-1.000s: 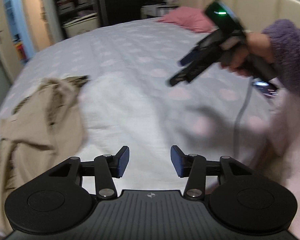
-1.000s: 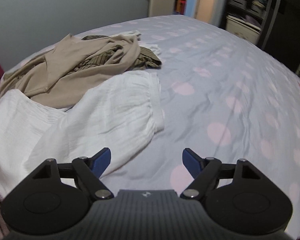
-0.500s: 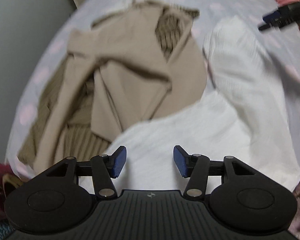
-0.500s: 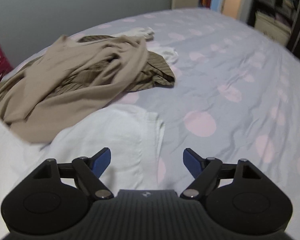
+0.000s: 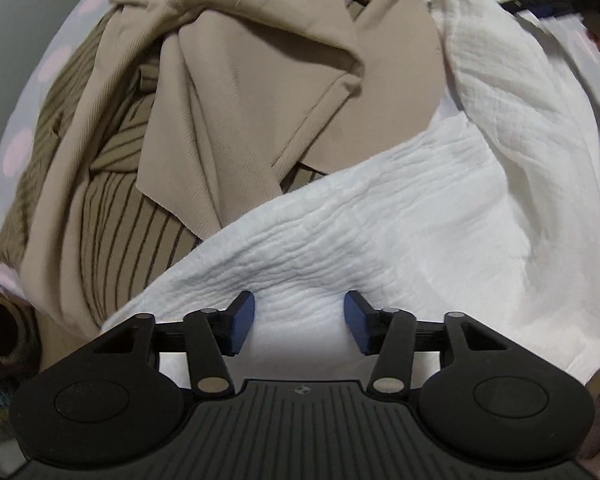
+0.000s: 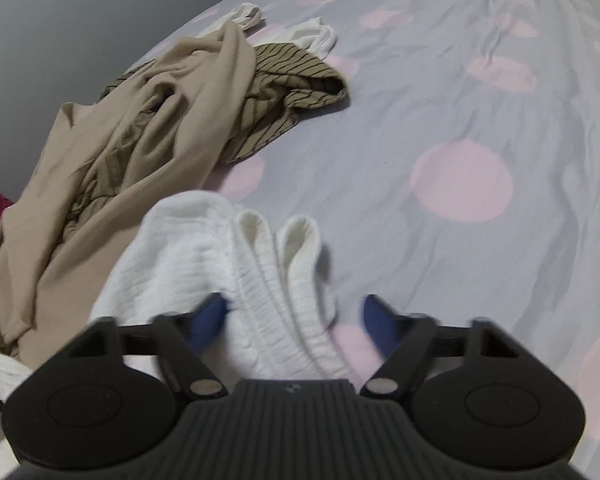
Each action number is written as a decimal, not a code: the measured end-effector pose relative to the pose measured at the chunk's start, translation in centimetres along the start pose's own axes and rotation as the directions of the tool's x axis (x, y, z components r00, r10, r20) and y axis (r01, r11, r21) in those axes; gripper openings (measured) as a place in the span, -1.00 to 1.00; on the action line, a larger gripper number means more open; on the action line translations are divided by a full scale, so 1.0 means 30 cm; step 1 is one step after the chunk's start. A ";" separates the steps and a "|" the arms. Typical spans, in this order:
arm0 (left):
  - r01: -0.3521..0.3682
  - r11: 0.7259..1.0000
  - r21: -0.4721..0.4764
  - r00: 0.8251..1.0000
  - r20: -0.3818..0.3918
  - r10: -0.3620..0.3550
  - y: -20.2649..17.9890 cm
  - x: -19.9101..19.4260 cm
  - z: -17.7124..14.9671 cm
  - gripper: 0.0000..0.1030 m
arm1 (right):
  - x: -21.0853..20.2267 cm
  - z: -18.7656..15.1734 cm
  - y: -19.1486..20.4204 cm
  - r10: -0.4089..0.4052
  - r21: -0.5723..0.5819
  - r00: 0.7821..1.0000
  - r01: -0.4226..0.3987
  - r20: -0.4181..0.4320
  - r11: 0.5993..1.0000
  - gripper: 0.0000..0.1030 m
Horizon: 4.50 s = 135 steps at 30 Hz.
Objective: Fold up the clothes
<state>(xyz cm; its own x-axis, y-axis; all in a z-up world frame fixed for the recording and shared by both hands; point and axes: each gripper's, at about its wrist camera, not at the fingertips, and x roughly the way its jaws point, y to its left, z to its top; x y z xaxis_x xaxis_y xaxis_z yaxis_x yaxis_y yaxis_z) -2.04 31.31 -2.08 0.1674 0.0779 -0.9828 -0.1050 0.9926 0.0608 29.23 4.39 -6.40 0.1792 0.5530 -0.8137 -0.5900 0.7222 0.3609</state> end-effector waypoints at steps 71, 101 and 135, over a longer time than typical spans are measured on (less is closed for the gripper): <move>0.109 0.844 0.525 0.978 0.097 -0.186 -0.440 0.059 0.076 -0.82 | -1.598 -0.902 -0.637 -0.795 0.526 0.596 0.641 0.118 0.559 -0.67; -0.018 0.957 0.289 0.843 0.519 -0.141 -0.088 -0.707 0.138 -0.88 | -1.873 -1.243 -0.303 -0.693 0.601 0.676 0.453 0.249 0.658 -0.67; -0.209 0.910 0.357 0.958 0.264 0.117 -0.401 0.158 0.918 -0.85 | -1.016 -0.831 -1.159 -0.630 0.482 0.761 0.614 -0.153 0.625 -0.65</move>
<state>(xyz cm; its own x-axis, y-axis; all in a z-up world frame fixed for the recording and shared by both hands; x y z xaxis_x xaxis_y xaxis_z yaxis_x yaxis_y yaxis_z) 27.00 22.31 -2.66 0.4063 0.2152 -0.8880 0.2191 0.9205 0.3234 24.65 -47.94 -5.52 0.3879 -0.0975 -0.9165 0.1209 0.9912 -0.0543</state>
